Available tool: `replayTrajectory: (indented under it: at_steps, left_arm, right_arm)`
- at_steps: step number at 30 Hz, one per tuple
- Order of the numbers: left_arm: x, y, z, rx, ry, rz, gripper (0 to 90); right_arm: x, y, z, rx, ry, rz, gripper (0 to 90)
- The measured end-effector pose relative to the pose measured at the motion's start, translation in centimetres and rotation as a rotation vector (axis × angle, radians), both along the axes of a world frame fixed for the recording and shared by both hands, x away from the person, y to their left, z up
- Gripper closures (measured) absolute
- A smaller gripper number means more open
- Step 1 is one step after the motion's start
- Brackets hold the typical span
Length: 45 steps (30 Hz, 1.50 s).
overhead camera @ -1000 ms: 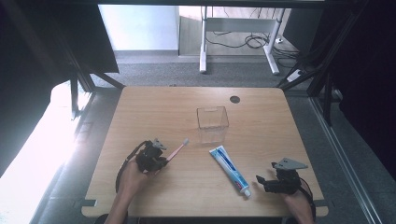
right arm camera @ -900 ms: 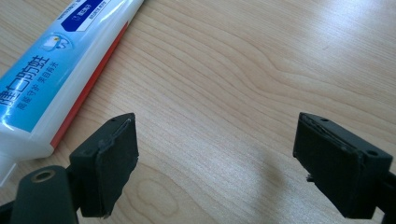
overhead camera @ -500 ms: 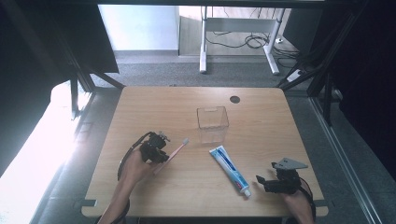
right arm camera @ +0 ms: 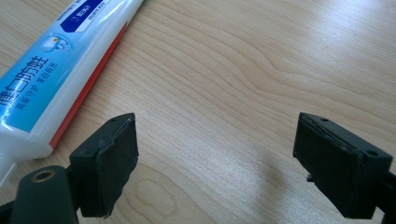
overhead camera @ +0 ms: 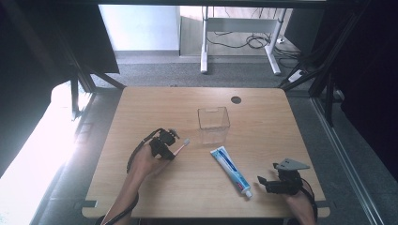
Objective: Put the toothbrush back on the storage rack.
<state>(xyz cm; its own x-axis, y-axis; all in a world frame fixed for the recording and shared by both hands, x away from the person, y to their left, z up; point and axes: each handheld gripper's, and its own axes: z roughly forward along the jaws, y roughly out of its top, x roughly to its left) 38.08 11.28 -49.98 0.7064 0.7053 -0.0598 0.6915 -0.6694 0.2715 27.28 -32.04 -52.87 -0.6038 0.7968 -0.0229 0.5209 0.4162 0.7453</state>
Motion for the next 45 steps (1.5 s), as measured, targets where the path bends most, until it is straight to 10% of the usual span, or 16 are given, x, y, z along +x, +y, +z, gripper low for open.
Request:
replayTrajectory:
  at_steps: [16, 45]
  left_arm:
    - [0.5, -1.0, -0.2, 0.038, 0.032, 0.011, 78.8]
    - [0.2, 0.8, 4.4, -0.143, -0.039, 0.011, 78.8]
  right_arm:
    - [0.0, 0.0, 0.0, -0.001, -0.001, 0.000, 14.5]
    - [0.0, 0.0, 0.0, 0.027, 0.008, 0.003, 6.4]
